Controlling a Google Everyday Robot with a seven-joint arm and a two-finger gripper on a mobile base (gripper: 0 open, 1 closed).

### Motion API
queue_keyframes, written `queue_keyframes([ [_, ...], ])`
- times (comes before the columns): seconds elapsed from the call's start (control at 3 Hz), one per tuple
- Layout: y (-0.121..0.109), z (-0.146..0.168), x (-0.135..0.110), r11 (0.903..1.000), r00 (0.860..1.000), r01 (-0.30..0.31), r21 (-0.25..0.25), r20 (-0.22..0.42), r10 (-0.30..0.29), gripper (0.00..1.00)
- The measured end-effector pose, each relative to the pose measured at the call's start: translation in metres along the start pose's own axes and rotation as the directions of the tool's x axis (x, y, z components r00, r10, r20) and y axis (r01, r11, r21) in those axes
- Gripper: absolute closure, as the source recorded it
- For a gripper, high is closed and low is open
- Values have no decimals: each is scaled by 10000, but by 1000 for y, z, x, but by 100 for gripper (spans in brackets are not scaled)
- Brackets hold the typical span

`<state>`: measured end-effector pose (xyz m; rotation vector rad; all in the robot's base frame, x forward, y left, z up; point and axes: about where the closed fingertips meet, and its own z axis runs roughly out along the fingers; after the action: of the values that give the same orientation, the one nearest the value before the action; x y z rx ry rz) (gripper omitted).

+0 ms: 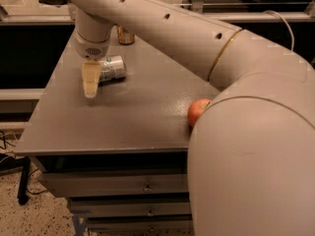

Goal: Place 7up can upright

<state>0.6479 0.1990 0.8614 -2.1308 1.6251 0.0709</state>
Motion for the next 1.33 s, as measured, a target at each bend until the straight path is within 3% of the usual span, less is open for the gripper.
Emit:
queue_keyframes([
  [0.33, 4, 14, 10, 9995, 9984, 179, -256, -531, -193, 0],
  [0.67, 4, 18, 15, 9989, 9960, 336, -319, -814, -361, 17],
  [1.33, 2, 16, 16, 9986, 9946, 454, -272, -925, -477, 64],
])
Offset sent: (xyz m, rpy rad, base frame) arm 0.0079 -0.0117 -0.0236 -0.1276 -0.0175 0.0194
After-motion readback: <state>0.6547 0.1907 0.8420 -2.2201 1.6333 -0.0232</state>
